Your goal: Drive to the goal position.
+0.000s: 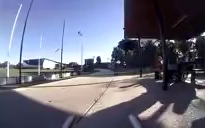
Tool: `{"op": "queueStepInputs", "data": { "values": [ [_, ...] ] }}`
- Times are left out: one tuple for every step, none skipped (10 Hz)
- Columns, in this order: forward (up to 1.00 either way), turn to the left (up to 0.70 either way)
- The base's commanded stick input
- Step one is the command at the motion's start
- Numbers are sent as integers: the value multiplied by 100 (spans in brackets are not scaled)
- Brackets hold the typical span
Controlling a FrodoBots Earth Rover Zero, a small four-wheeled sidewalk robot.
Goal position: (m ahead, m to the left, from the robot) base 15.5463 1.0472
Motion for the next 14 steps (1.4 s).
{"op": "queueStepInputs", "data": {
  "values": [
    [0,0],
    [0,0],
    [0,0],
    [0,0],
    [100,0],
    [100,0],
    [100,0],
    [100,0],
    [100,0],
    [100,0],
    [100,0],
    [100,0],
    [100,0],
    [100,0]
  ]
}}
